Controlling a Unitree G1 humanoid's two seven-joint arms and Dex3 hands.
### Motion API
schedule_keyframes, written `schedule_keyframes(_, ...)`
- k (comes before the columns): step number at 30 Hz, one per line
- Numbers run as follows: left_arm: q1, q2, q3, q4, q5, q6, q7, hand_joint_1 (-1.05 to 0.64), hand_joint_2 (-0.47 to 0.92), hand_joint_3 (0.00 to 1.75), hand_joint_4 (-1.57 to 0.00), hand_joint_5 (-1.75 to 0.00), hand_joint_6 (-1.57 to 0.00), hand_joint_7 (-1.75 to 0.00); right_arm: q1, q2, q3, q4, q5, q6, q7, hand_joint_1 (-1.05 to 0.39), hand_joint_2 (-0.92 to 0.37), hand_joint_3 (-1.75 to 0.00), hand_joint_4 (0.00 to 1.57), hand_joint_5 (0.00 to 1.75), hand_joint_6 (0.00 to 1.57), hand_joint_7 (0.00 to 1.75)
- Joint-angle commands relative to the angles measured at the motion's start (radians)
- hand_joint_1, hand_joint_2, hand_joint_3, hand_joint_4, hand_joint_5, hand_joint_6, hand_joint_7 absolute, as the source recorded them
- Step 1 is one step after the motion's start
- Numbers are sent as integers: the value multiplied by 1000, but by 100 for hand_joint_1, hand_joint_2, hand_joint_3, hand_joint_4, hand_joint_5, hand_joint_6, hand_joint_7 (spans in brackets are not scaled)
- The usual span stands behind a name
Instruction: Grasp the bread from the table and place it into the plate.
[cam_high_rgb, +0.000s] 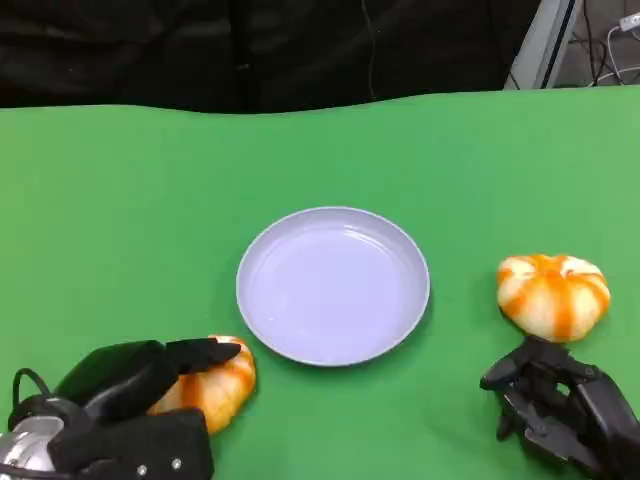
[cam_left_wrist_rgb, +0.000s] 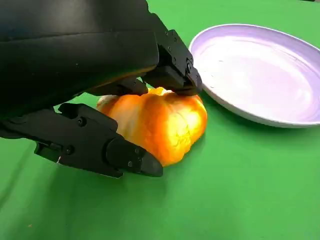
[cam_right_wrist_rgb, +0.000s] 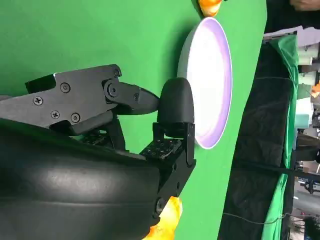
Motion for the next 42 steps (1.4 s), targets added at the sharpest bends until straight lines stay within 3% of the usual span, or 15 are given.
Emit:
schedule_keyframes(1,20,23,-6,16,16,33,3,-10,92,5,-50,0,-52,-1,1,-7,-4,-11,11,1,0,-26,-92,-48,58,173,65,122)
schedule_keyframes(3,14,11,-13,35,43,43,46,-3,92,16,-56,-2,-60,-4,2,-7,-4,-14,11,0,1,-25,-92,-48,58,173,65,122)
schedule_keyframes(5,3,-1,-23,75,70,33,109,2,92,22,-76,-7,-76,-6,3,-7,-4,-17,9,1,-2,-26,-92,-48,58,174,65,122)
schedule_keyframes(9,-17,-20,-37,156,94,1,224,3,92,20,-106,-8,-99,-7,3,-4,-6,-18,19,2,8,-26,-92,-48,59,174,65,122)
schedule_keyframes(11,-31,-36,-42,211,112,-10,302,2,92,10,-122,-6,-114,-6,3,-6,-7,-18,19,5,10,-25,-92,-48,58,174,65,122)
schedule_keyframes(15,-56,-48,-52,303,119,-57,421,2,92,5,-130,-3,-127,-6,5,-6,-7,-21,15,5,8,-25,-92,-48,57,174,65,122)
schedule_keyframes(20,-77,-58,-57,373,118,-93,507,2,92,6,-131,-3,-129,-6,3,-5,-7,-20,13,2,6,-25,-92,-48,57,174,65,122)
schedule_keyframes(21,-86,-69,-54,409,119,-110,557,-5,89,23,-141,-17,-137,-7,2,-3,-6,-19,12,0,4,-25,-92,-48,58,175,65,122)
schedule_keyframes(24,-109,-82,-59,487,128,-155,666,-9,69,65,-110,-110,-148,-6,4,-2,-4,-25,7,5,-2,-25,-92,-48,58,174,66,122)
schedule_keyframes(28,-117,-88,-63,512,135,-179,728,-9,62,74,-94,-153,-150,-11,2,0,-4,-23,10,5,0,-25,-92,-48,58,174,66,122)
schedule_keyframes(29,-116,-89,-62,509,134,-182,737,-9,61,75,-89,-163,-140,-31,1,1,-3,-22,8,4,-2,-25,-92,-48,58,174,66,122)
schedule_keyframes(30,-116,-89,-63,509,133,-184,742,-9,60,76,-86,-170,-119,-74,1,1,-3,-21,7,3,-4,-25,-92,-48,58,174,66,122)
schedule_keyframes(33,-107,-87,-63,481,132,-179,745,-10,58,77,-85,-174,-99,-113,-1,0,-4,-18,7,1,-3,-24,-92,-49,59,174,66,121)
schedule_keyframes(39,-70,-84,-44,391,109,-174,720,-10,56,84,-87,-174,-98,-119,-1,1,-5,-18,9,4,-1,-25,-92,-49,58,174,66,121)
schedule_keyframes(42,-42,-82,-30,320,100,-151,686,-10,53,89,-91,-166,-102,-111,-1,1,-4,-19,10,4,0,-25,-92,-49,58,174,66,121)
